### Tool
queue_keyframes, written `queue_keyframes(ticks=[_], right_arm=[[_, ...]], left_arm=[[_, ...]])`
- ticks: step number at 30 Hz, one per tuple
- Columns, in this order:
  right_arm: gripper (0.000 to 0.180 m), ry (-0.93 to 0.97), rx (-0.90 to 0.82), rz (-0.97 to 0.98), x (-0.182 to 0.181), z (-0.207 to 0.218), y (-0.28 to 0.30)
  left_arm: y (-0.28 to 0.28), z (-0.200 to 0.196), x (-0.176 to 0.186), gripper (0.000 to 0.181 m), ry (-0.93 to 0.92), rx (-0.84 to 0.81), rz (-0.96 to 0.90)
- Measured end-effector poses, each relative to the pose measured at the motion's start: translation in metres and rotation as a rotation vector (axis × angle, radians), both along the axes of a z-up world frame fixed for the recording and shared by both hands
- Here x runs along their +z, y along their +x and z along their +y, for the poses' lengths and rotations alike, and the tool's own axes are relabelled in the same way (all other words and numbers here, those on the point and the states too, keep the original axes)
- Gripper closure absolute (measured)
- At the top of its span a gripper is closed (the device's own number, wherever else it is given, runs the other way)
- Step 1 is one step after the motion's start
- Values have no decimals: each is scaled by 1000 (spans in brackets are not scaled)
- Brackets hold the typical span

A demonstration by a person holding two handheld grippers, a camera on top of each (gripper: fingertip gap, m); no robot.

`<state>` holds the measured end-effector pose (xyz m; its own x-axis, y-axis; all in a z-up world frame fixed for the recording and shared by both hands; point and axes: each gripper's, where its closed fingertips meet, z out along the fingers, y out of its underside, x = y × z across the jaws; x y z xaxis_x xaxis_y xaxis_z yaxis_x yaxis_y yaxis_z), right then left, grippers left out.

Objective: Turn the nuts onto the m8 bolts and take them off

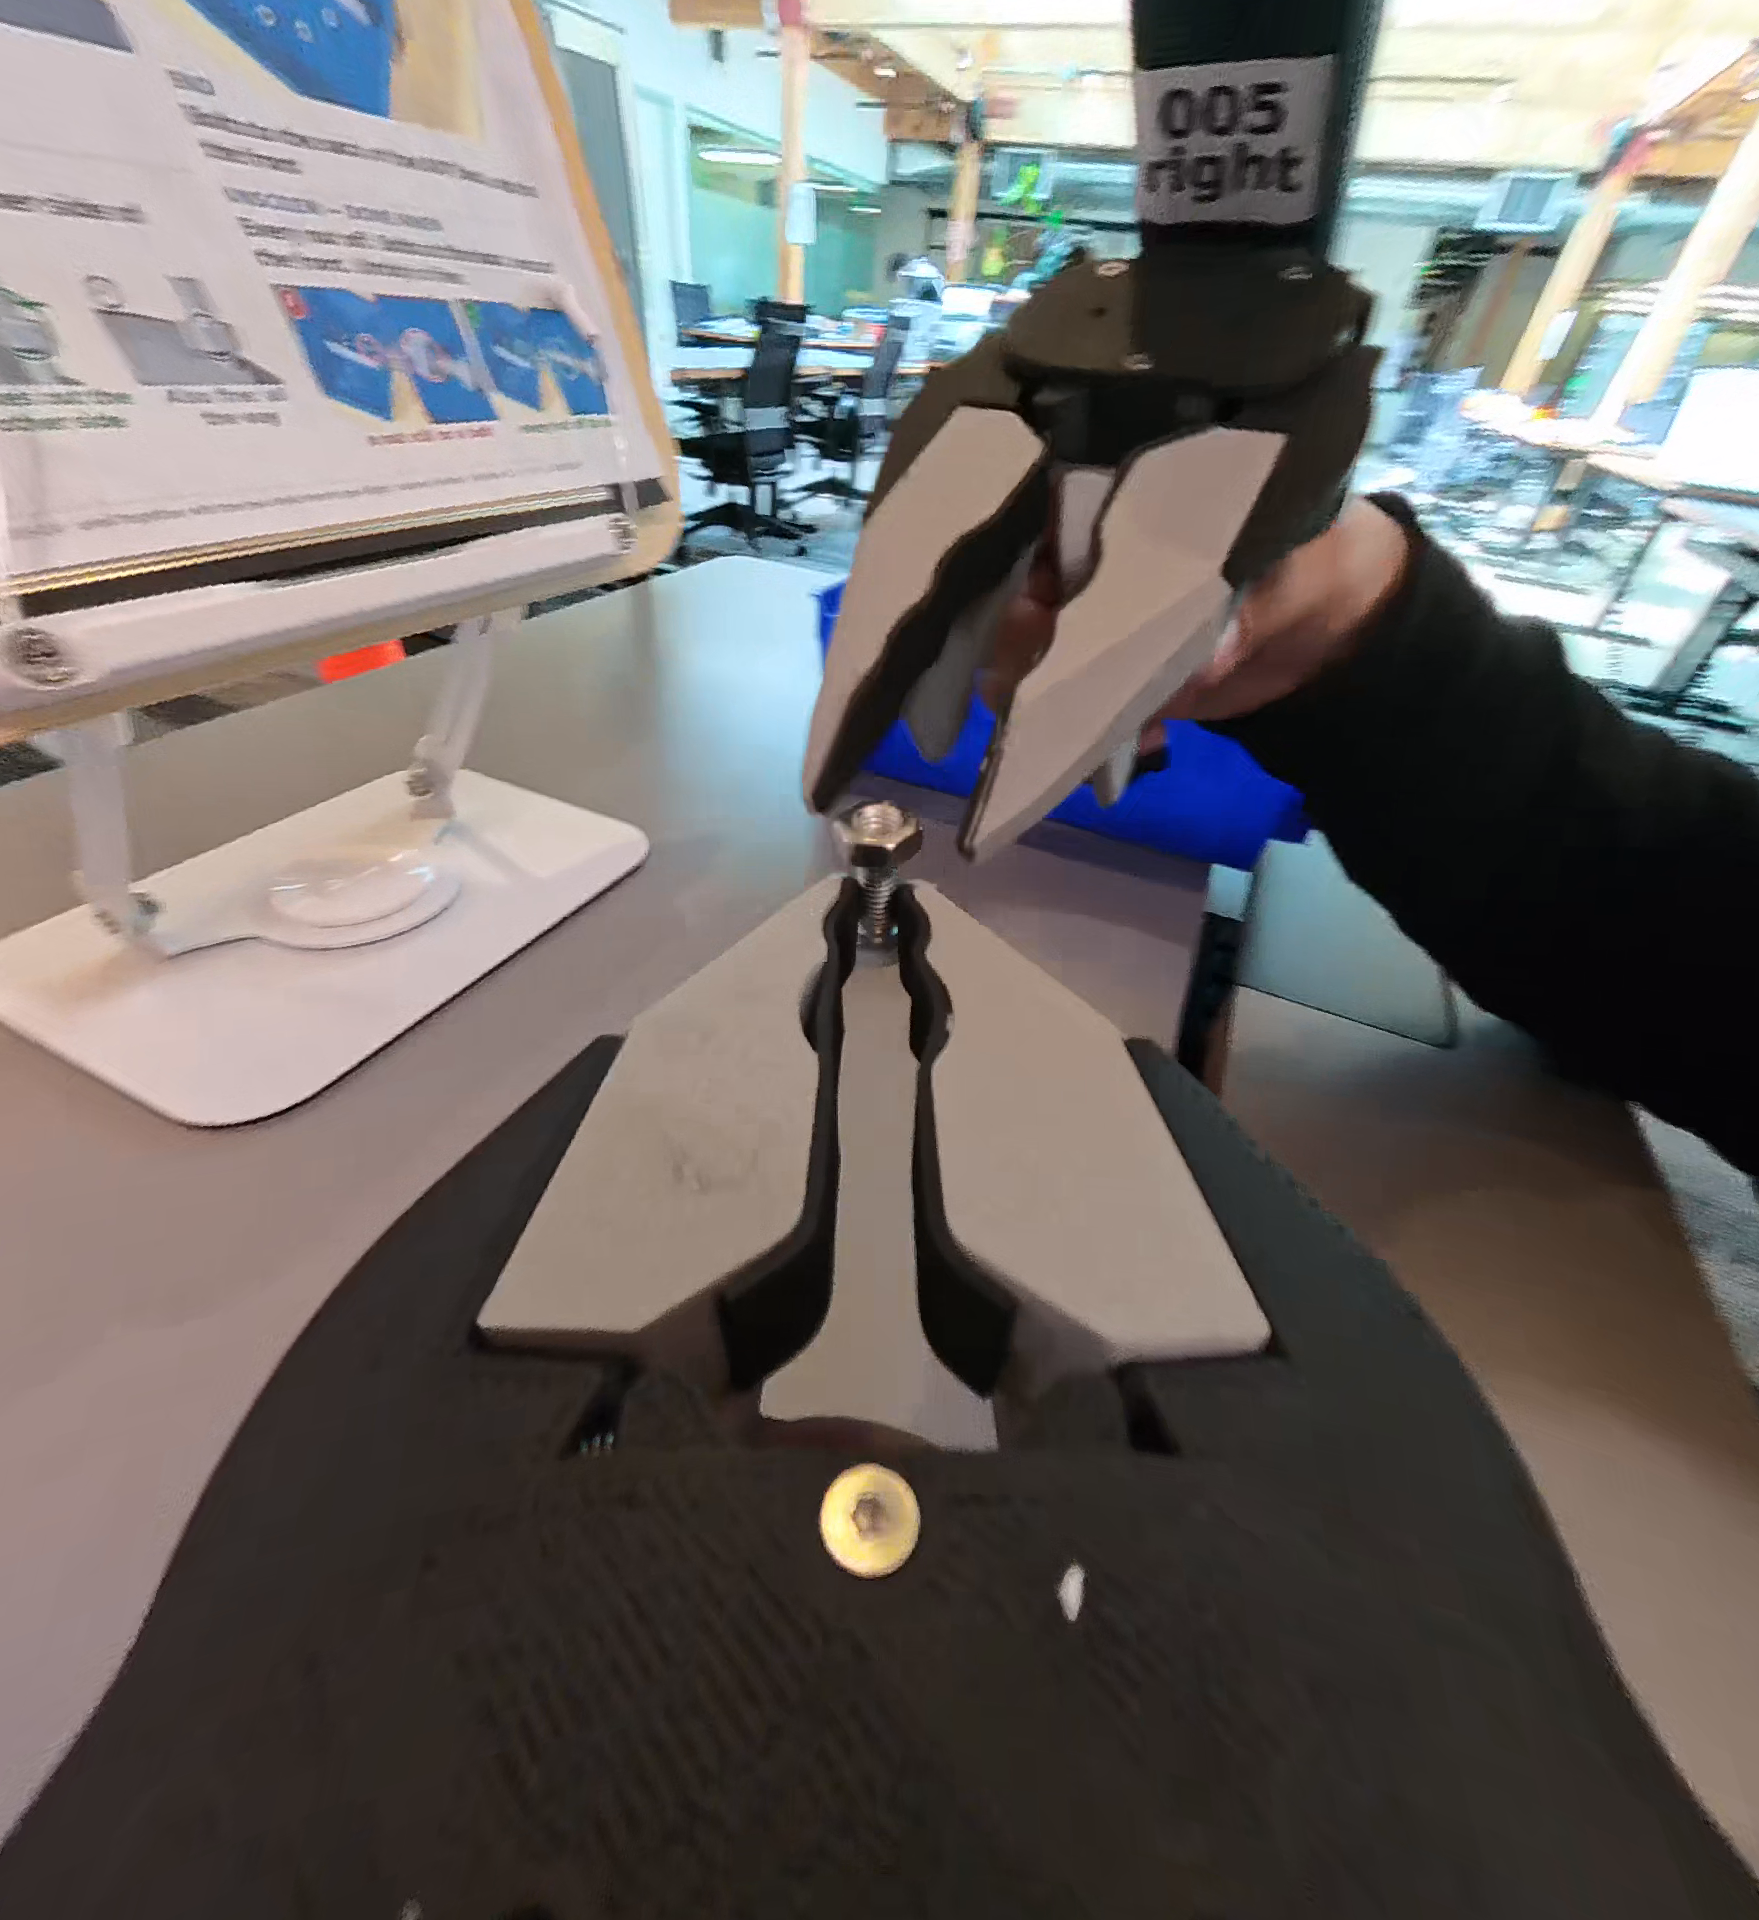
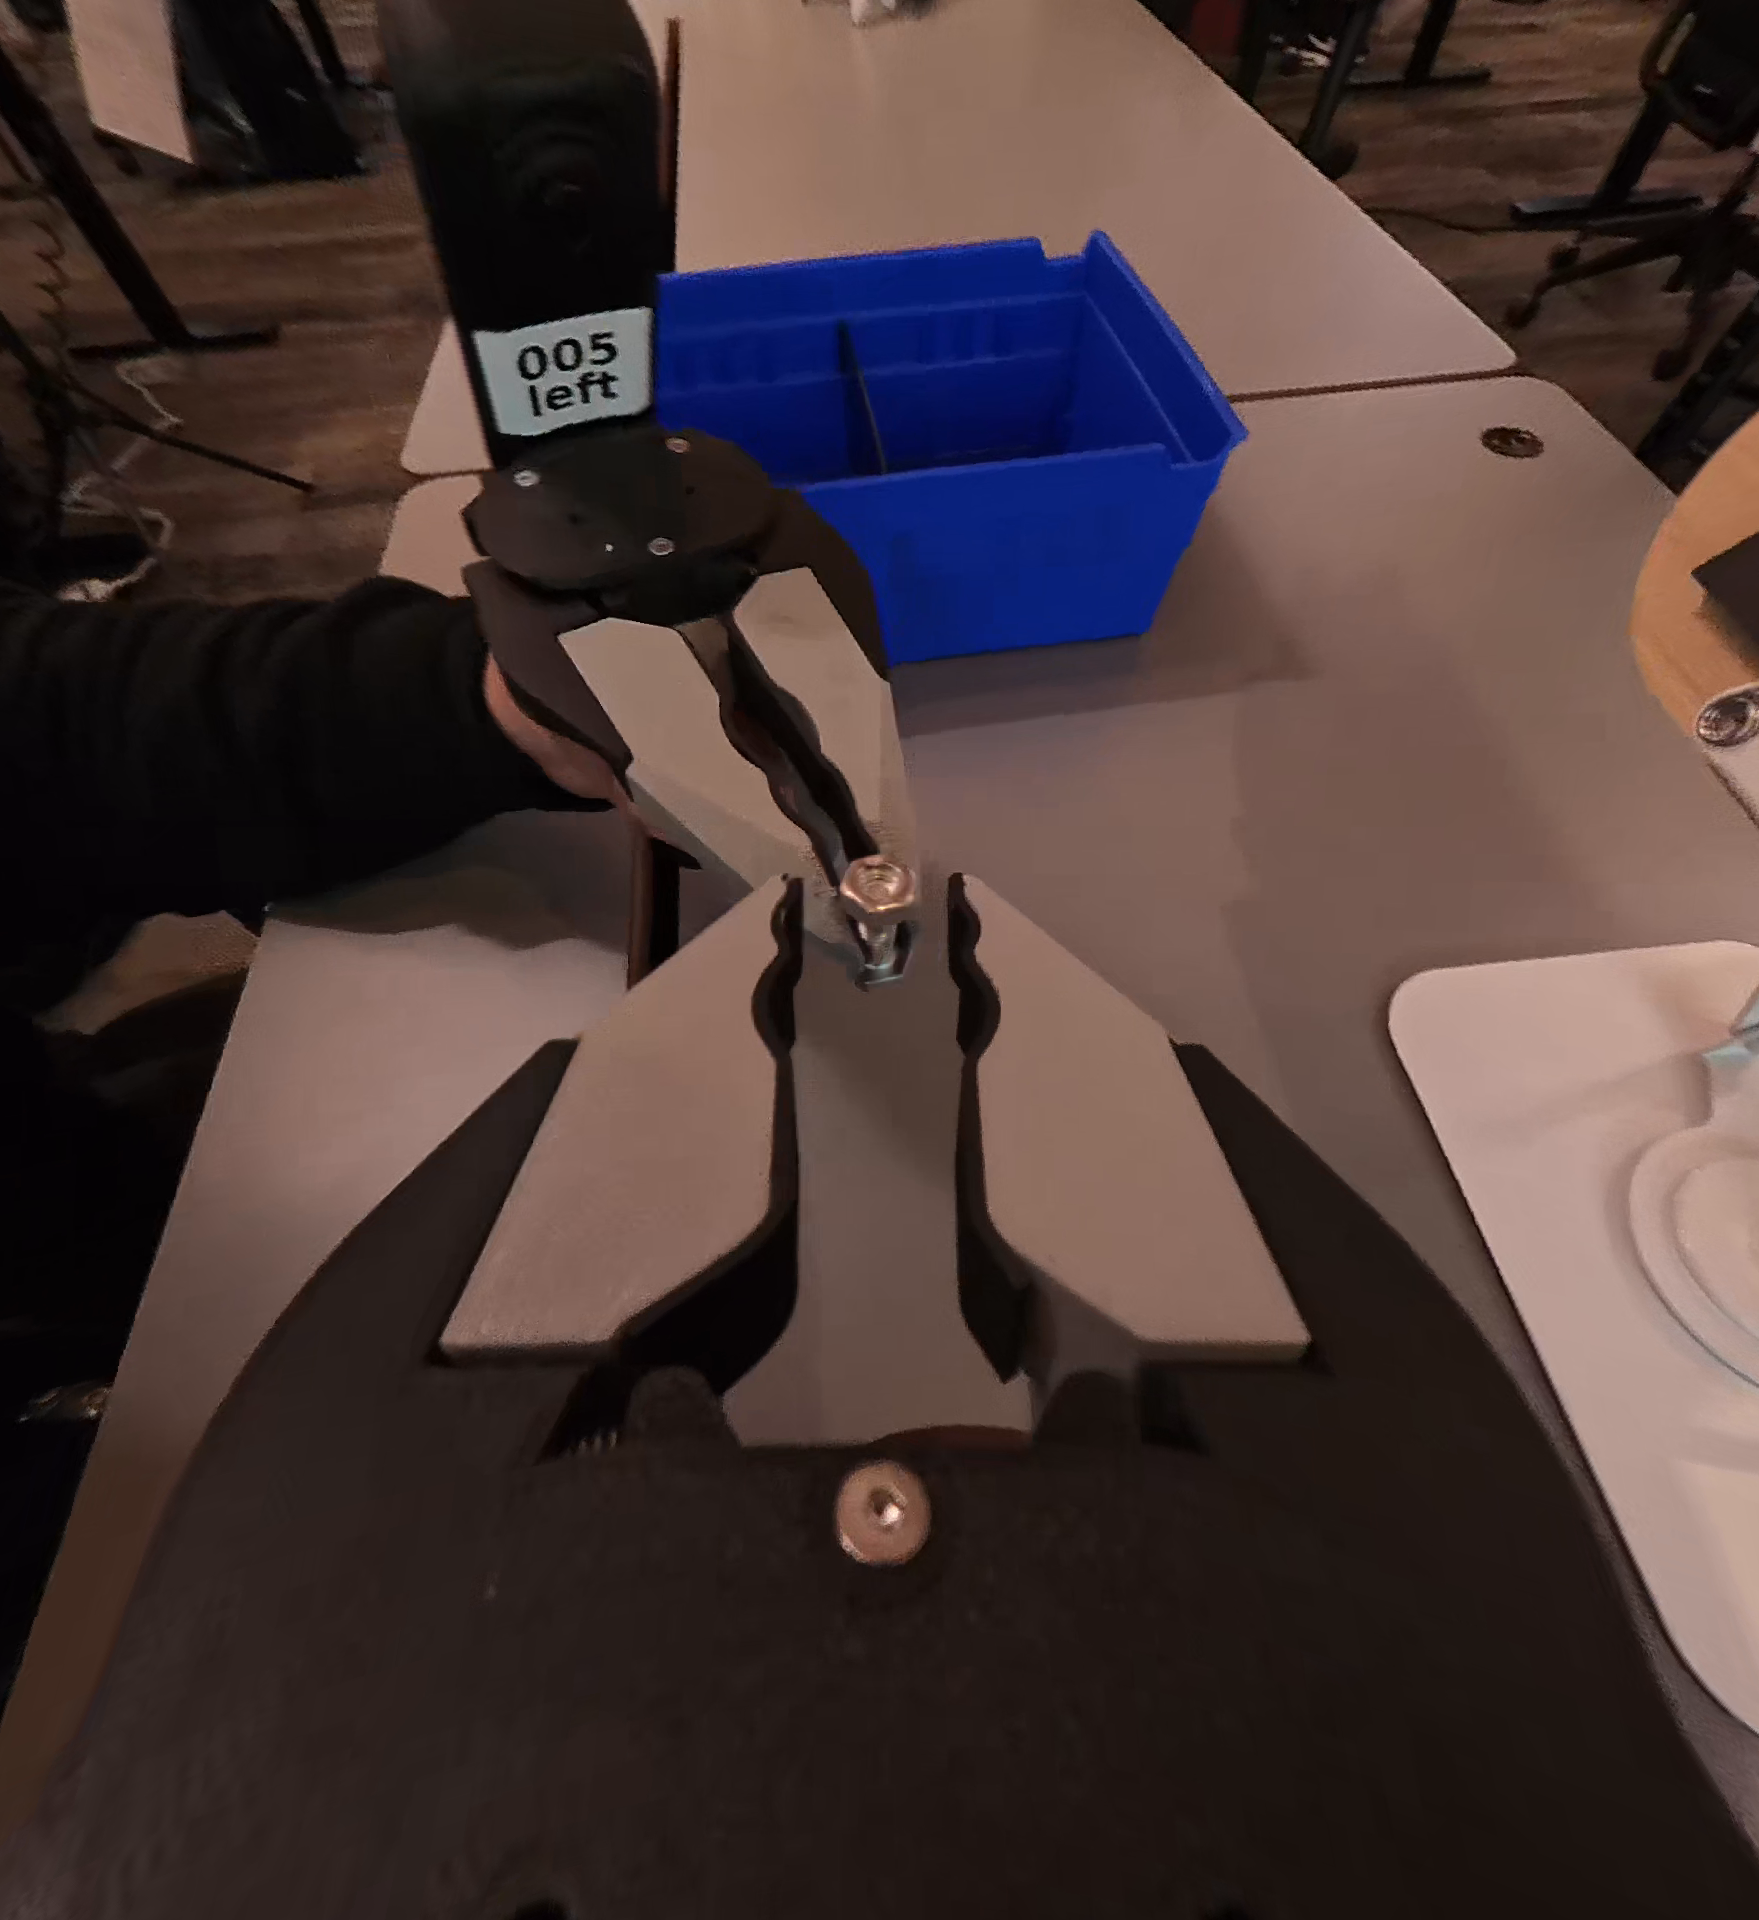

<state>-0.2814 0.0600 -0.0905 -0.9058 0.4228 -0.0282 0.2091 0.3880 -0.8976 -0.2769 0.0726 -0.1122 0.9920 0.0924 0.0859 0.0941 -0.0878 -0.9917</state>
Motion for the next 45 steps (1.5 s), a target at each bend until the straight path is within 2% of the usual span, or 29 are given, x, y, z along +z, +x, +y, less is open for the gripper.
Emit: queue_keyframes(ticks=[3,5,10,12,20,27,33,37,41,45], right_arm=[[151,-77,75,48,18,6,12],[158,-146,189,37,28,4,32],[159,-131,389,15,21,-4,67],[155,-121,393,12,19,-9,67],[167,-114,467,-22,13,-18,79],[167,-80,336,-4,11,-16,56],[168,40,26,75,3,-5,8],[167,105,-116,101,-8,-3,-14],[167,59,-123,92,-6,-6,-17],[166,0,-48,81,3,-6,-7]], left_arm=[[18,-3,4,176,17,-113,-15],[33,-3,8,176,29,-200,-35],[63,-8,13,176,57,-390,-21],[71,-10,15,176,59,-443,-3],[80,-10,21,176,70,-485,31],[58,-7,22,176,52,-344,83],[9,2,15,176,0,-15,134],[-15,2,3,176,-90,162,202],[-18,-1,5,176,-67,157,152],[-9,0,8,176,-51,96,140]])
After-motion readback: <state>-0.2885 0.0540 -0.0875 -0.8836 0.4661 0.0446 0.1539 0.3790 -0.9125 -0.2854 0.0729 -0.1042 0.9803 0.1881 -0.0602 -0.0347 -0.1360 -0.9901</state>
